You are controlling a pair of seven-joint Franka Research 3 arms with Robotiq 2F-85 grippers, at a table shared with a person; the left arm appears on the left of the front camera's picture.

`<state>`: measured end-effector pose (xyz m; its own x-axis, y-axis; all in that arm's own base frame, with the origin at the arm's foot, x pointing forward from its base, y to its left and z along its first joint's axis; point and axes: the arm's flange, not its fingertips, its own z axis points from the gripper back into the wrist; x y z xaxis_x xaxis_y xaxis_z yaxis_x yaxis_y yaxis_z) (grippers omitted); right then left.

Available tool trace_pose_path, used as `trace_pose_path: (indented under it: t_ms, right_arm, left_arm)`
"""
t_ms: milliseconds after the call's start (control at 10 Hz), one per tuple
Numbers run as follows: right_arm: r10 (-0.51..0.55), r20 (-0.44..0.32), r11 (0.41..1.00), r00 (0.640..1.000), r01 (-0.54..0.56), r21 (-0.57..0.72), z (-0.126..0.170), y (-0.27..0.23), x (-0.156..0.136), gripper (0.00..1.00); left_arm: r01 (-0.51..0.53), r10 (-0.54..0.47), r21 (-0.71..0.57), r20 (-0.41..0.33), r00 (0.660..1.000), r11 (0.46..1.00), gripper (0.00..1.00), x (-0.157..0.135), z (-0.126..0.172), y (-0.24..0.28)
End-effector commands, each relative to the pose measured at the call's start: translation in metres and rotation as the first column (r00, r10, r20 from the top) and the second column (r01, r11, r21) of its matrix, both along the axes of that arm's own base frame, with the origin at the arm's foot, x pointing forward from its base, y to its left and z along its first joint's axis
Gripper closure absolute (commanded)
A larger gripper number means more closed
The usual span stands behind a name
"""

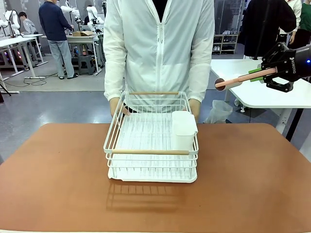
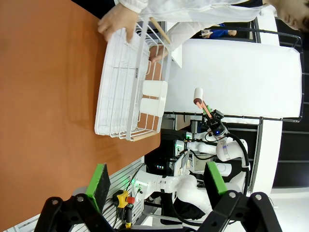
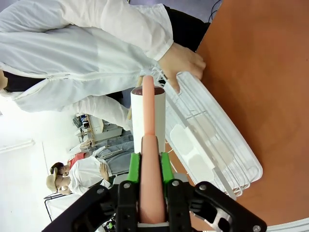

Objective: Clean the table.
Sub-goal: Clean the table with the Lint Roller when the human lifts the Dish drying rack.

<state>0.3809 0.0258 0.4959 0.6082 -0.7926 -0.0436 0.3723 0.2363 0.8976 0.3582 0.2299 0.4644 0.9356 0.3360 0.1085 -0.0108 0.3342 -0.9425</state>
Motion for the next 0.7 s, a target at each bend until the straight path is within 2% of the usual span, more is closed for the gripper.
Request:
trace_pose_path:
  t_ms: [0, 600]
  right_arm:
    - [0.003, 0.001, 1.000, 1.000, -0.003, 0.005, 0.0002, 0.0010, -0.0002, 0.93]
    - [0.003, 0.001, 1.000, 1.000, -0.003, 0.005, 0.0002, 0.0010, -0.0002, 0.93]
  left_arm:
    - [-0.001, 0.001, -0.010, 0.009, 1.000, 1.000, 0.00, -0.0018, 0.0006, 0.0018]
    - [-0.001, 0.001, -0.010, 0.009, 1.000, 1.000, 0.00, -0.0018, 0.0006, 0.0018]
